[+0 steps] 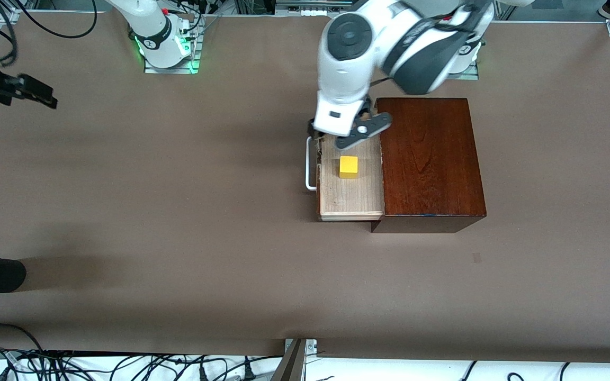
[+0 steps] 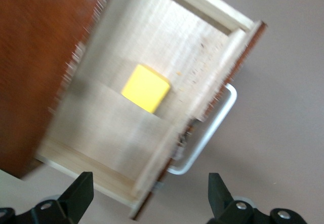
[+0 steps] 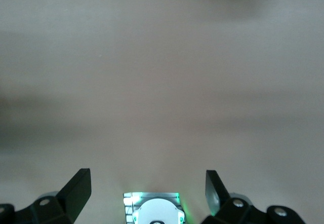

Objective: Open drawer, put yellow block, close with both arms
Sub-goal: 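Place the left gripper against the drawer front beside the handle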

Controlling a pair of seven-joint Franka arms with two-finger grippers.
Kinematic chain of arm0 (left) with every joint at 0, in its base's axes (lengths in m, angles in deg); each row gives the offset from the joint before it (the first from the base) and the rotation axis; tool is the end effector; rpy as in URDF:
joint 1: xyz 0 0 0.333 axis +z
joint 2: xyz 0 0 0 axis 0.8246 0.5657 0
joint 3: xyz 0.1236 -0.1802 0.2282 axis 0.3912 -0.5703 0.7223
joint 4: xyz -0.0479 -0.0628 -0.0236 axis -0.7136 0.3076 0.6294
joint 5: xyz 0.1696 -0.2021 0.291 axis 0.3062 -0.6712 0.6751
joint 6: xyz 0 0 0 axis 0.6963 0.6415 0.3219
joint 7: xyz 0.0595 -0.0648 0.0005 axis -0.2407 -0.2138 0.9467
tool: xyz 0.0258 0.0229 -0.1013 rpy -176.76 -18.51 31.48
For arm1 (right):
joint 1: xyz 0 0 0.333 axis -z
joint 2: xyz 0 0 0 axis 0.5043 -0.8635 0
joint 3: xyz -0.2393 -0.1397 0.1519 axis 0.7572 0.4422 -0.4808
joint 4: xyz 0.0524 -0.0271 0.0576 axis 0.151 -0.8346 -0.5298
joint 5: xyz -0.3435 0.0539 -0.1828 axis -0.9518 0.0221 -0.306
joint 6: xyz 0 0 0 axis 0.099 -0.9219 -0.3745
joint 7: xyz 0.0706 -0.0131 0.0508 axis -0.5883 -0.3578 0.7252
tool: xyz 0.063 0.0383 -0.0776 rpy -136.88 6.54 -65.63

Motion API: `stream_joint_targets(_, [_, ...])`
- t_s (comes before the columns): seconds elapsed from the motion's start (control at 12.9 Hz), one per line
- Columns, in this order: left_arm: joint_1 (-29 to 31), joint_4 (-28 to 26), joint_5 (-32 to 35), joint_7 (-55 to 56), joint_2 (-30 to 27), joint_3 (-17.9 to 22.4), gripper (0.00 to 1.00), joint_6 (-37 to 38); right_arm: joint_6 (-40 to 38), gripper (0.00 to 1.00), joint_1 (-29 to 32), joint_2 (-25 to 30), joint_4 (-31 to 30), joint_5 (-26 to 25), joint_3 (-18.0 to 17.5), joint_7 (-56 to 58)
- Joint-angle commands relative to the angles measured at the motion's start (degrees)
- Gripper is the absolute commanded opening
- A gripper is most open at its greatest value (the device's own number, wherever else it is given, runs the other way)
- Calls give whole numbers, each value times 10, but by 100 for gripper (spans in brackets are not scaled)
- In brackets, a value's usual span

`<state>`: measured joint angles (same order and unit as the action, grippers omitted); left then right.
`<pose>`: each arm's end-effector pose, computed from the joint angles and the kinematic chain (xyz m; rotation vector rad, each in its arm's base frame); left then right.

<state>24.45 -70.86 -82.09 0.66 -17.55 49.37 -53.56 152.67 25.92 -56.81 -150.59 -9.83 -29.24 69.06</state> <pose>0.4879 -0.4725 0.4526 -2.9530 -0.8916 0.1844 0.5126 -0.0330 0.6147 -3.1002 0.0257 0.2294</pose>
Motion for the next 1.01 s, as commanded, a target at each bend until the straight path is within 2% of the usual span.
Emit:
stream_joint_targets(0.0, [-63,122,16,88,97,34,100,14,2,100,52,-5,14,31,-55,32])
stream_joint_targets(0.16, [-91,163,16,135,142,44,100,-8,59,100,51,-3,-5,37,-60,35])
stream_joint_targets(0.31, [-105,166,14,185,164,48,100,-51,145,100,38,64,-118,36,-59,36])
stream_joint_targets(0.39, [-112,168,13,204,171,48,87,-63,167,100,27,80,-144,36,-56,36])
stream_joint_targets(0.47, [-114,168,13,213,177,48,67,-72,166,100,9,79,-143,36,-50,35])
stream_joint_targets(0.62, [-115,168,11,214,187,47,8,-92,163,100,-31,72,-129,33,-21,30])
stream_joint_targets(0.7, [-118,166,11,214,192,48,0,-97,162,100,-38,64,-118,32,-12,34])
stream_joint_targets(0.93, [-122,157,13,215,199,52,0,-97,159,100,-53,60,-114,27,-6,34])
